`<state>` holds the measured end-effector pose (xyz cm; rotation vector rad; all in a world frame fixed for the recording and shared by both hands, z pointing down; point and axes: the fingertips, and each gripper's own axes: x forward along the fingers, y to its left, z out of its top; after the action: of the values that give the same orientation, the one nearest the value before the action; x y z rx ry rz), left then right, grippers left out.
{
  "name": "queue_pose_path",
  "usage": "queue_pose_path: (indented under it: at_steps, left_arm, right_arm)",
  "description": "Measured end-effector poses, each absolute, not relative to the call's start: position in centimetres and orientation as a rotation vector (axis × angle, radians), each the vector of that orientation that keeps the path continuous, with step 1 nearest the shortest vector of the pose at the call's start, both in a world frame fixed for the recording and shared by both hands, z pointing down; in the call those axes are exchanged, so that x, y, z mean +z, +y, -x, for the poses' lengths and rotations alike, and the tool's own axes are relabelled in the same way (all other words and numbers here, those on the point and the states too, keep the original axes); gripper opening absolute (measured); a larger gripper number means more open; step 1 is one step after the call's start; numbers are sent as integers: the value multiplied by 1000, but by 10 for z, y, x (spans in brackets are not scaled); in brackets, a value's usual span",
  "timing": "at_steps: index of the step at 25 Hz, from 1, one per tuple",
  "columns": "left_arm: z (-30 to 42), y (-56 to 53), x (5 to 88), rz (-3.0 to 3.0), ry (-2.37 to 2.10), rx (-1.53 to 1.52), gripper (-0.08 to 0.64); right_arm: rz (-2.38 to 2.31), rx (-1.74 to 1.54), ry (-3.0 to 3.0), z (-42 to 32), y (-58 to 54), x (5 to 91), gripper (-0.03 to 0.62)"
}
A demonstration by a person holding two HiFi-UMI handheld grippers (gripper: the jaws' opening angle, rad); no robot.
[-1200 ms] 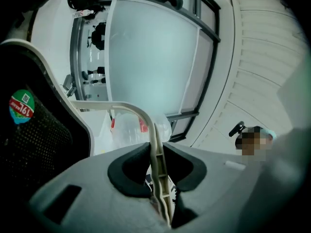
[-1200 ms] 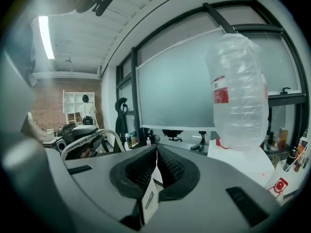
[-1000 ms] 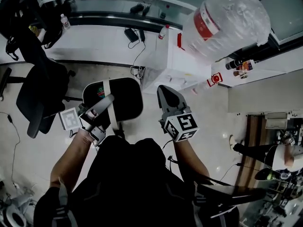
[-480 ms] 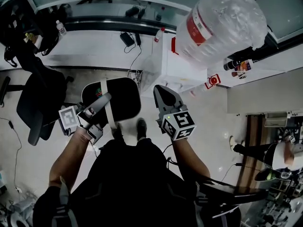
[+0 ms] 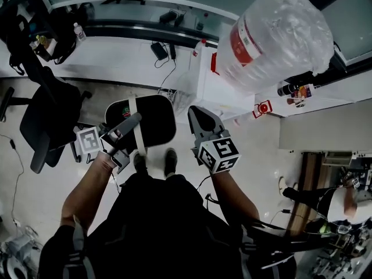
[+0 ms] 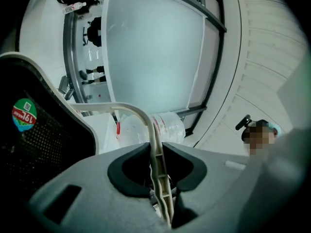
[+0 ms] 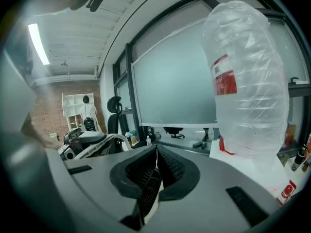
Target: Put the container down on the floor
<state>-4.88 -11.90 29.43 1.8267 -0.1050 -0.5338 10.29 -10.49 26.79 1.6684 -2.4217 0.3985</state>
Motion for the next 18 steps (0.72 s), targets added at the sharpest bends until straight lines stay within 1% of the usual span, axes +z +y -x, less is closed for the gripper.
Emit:
queue_pose_path:
  at_steps: [6,13,18]
  left_arm:
    - [37,-133,308,-1834,-125,-512,80]
    - [18,-157,361,-1842,-160,-477,80]
    - [16,-168,395,-1811,-172,-491,80]
  right_arm:
    - [-1617,427,-2410,-86,-124,292,9]
    - [-1571,579,-2378,-86,-154,366,9]
    - [-1550,621,-2353,-75,-165,400,9]
